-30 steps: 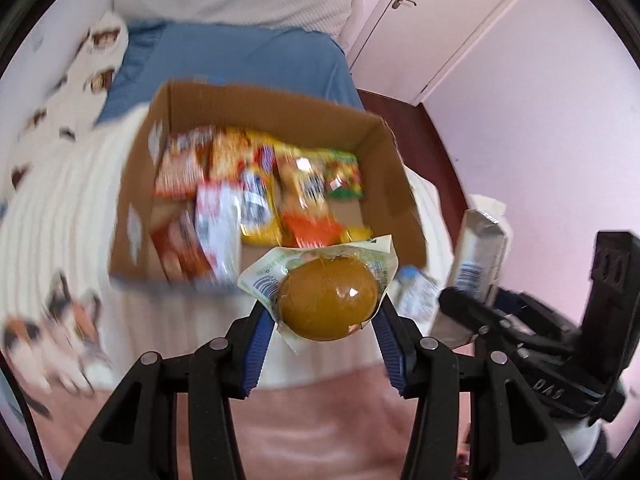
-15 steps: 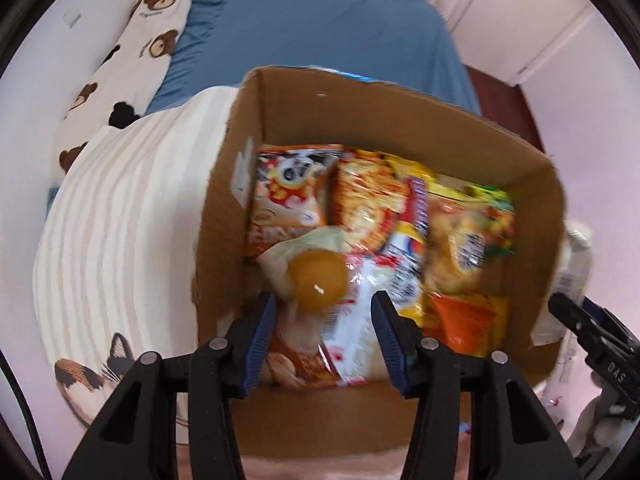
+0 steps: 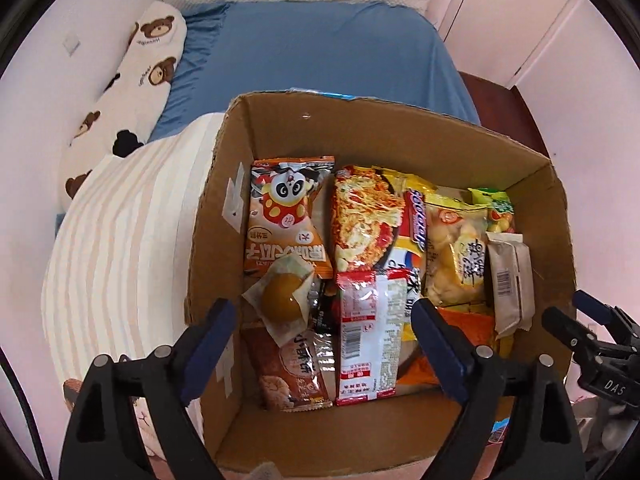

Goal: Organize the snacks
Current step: 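Carry both packets into the cardboard box and open both tools, then swing both tools away from the box toward the remaining snacks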

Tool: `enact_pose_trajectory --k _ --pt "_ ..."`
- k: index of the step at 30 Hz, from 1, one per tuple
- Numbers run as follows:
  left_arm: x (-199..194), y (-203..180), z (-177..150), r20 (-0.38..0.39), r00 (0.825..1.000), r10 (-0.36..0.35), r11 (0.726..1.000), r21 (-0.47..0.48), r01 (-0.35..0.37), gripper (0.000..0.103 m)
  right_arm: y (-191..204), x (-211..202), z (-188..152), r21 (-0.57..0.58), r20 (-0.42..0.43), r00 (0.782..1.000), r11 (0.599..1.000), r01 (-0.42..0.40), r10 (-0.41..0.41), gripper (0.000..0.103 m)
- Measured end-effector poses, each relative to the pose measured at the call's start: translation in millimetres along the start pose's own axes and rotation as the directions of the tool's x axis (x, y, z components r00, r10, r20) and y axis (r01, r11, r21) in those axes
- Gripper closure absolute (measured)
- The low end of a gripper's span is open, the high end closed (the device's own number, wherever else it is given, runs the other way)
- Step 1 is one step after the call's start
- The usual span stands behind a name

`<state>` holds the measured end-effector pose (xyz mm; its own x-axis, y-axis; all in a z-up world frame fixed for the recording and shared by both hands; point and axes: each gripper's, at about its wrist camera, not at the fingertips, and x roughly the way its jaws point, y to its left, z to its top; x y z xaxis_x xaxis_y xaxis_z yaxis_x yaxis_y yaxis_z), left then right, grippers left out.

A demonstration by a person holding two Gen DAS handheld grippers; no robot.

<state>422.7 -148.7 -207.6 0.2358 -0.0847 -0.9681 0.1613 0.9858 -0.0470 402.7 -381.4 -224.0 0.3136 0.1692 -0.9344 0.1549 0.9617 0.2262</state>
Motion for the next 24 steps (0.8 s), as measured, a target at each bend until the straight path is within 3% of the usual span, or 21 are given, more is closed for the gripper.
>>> enact_pose_trajectory --k 10,18,24 --pt "-44.6 -23.8 -41.1 0.134 0.991 0.008 1.0 0.01 -0.009 0.013 10.1 -36.7 -35.9 -0.042 0.092 0.996 0.999 0.023 -0.019 0.005" --pt "-96.6 -37.1 -85.2 0.247 0.969 0.016 0.999 0.027 -0.024 0.013 17.6 -88.4 -74.5 -0.053 0.205 0.979 0.998 0.018 -0.007 0.005" --pt "-130.8 -45.7 -117.7 0.319 0.947 0.043 0.997 0.052 -0.062 0.013 17.3 -118.2 -102.0 -0.043 0.237 0.971 0.999 -0.018 0.028 0.005"
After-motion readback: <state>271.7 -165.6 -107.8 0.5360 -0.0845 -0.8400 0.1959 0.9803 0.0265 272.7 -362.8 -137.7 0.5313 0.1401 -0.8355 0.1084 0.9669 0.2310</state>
